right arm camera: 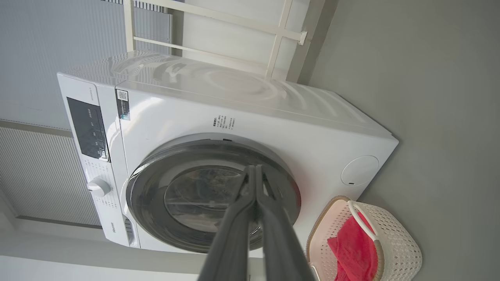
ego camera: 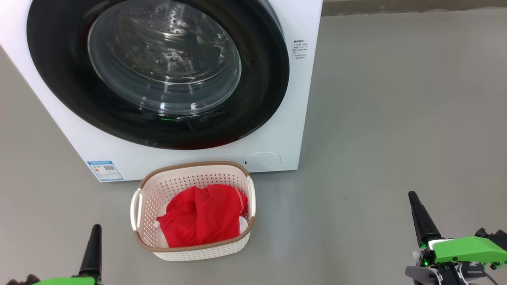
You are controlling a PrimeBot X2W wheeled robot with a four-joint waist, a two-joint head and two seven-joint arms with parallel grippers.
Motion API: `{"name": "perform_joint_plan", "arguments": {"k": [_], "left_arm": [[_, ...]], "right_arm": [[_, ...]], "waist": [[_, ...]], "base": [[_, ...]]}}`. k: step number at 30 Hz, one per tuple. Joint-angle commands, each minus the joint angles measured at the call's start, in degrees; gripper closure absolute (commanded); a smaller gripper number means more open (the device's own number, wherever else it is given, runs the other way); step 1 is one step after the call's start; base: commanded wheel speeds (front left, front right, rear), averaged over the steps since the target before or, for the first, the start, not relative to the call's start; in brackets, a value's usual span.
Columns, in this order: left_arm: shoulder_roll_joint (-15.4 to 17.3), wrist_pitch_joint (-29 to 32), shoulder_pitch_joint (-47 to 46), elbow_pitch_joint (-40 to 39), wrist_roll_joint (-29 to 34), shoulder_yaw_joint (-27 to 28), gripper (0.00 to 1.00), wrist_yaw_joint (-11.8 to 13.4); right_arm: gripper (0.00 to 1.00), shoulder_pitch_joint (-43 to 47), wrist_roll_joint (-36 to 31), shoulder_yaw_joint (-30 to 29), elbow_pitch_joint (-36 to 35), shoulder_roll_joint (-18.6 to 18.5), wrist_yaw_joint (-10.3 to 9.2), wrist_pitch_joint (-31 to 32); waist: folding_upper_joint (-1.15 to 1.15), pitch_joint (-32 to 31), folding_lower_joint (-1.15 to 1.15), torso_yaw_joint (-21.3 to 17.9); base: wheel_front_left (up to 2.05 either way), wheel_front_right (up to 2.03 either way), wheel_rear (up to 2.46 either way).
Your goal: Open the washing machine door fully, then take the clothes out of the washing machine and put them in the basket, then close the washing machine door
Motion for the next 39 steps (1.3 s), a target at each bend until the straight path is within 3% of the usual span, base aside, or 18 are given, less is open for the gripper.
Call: {"name": "perform_joint_plan", "arguments": {"k": [1, 16, 39], "left_arm": [[0.7, 0.8, -2.5, -0.9, -1.9, 2.0, 1.00, -0.2], [0.3, 3.3, -3.2, 0.2, -10.4, 3.1, 1.00, -0.2], [0.1, 3.6, -3.3, 0.2, -10.2, 3.5, 1.00, -0.2]], "right_arm": [[1.00, -0.3, 1.7, 0.6, -1.8, 0.1, -0.05, 0.8], [1.00, 0.6, 9.5, -1.4, -2.2, 1.2, -0.06, 3.4], [1.00, 0.6, 9.5, -1.6, -2.2, 1.3, -0.06, 3.6]], "waist": [[0.00, -0.1, 0.00, 0.0], [0.00, -0.7, 0.00, 0.3], [0.00, -0.7, 0.00, 0.3]], "base": [[0.00, 0.00, 0.00], [0.00, 0.00, 0.00], [0.00, 0.00, 0.00]]}}
